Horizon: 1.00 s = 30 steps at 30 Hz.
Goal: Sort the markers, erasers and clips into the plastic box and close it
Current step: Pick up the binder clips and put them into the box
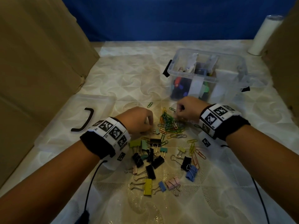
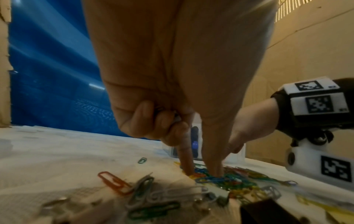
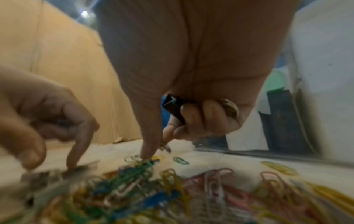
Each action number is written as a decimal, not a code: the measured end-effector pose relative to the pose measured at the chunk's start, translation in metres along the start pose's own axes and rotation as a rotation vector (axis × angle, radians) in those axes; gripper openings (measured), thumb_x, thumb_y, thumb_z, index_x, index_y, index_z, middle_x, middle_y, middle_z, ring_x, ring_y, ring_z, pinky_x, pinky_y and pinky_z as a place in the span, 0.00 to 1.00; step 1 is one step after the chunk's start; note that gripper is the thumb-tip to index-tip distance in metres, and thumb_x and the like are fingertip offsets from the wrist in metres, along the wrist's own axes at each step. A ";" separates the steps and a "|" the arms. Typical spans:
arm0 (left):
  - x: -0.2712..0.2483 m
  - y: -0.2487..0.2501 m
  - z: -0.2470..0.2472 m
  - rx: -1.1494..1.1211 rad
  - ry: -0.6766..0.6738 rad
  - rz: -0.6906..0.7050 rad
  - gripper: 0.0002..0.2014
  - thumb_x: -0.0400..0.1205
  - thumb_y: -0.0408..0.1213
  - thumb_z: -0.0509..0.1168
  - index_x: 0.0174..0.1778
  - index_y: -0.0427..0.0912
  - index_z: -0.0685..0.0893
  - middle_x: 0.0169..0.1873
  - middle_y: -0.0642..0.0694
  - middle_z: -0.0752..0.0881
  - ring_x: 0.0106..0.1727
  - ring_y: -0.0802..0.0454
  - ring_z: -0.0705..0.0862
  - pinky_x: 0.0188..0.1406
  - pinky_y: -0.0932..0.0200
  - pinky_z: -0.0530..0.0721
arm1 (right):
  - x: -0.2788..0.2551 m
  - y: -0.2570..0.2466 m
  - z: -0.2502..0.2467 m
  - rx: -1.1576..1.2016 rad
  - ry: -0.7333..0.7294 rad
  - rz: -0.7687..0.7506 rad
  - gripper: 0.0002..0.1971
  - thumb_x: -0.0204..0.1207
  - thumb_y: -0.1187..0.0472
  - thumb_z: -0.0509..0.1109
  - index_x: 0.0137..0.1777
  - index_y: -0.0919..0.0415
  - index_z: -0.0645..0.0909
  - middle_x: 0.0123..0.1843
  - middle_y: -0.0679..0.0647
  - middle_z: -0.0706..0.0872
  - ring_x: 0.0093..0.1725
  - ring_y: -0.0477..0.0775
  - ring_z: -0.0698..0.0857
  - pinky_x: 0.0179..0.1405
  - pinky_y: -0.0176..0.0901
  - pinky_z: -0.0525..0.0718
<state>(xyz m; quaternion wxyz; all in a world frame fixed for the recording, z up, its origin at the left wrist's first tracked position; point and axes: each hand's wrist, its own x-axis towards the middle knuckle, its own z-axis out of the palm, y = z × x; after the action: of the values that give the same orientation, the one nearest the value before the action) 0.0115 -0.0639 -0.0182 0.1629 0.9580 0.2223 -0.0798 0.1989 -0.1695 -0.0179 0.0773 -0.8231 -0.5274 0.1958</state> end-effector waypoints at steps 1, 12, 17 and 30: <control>0.001 0.004 0.001 -0.017 0.003 0.008 0.09 0.78 0.47 0.69 0.51 0.48 0.84 0.35 0.55 0.78 0.39 0.53 0.77 0.36 0.60 0.70 | -0.003 0.002 -0.002 0.053 0.019 0.006 0.09 0.73 0.56 0.75 0.38 0.59 0.80 0.38 0.53 0.84 0.37 0.50 0.80 0.34 0.40 0.76; 0.007 0.019 0.005 -0.116 -0.032 0.036 0.09 0.78 0.45 0.67 0.51 0.46 0.83 0.32 0.57 0.75 0.37 0.53 0.78 0.35 0.62 0.70 | -0.053 0.017 0.005 1.555 0.080 0.001 0.06 0.80 0.69 0.63 0.52 0.62 0.80 0.28 0.49 0.77 0.24 0.42 0.72 0.17 0.29 0.68; -0.003 0.014 -0.022 -0.865 0.092 -0.143 0.10 0.84 0.39 0.57 0.41 0.43 0.80 0.31 0.52 0.72 0.28 0.57 0.67 0.25 0.65 0.64 | -0.055 0.012 0.016 1.852 -0.021 0.058 0.08 0.80 0.63 0.56 0.44 0.63 0.76 0.34 0.53 0.76 0.26 0.45 0.73 0.17 0.31 0.69; -0.022 -0.029 -0.022 -1.705 0.092 -0.253 0.13 0.79 0.42 0.45 0.33 0.43 0.69 0.27 0.49 0.76 0.22 0.57 0.66 0.19 0.66 0.64 | -0.059 0.009 0.012 -0.066 -0.057 0.039 0.22 0.84 0.65 0.57 0.75 0.46 0.73 0.74 0.54 0.78 0.70 0.57 0.78 0.69 0.49 0.73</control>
<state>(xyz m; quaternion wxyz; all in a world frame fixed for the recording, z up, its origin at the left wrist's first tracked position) -0.0193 -0.0408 -0.0005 0.8071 0.4790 0.3175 0.1357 0.1795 -0.2275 -0.0173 0.0312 -0.8295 -0.5194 0.2030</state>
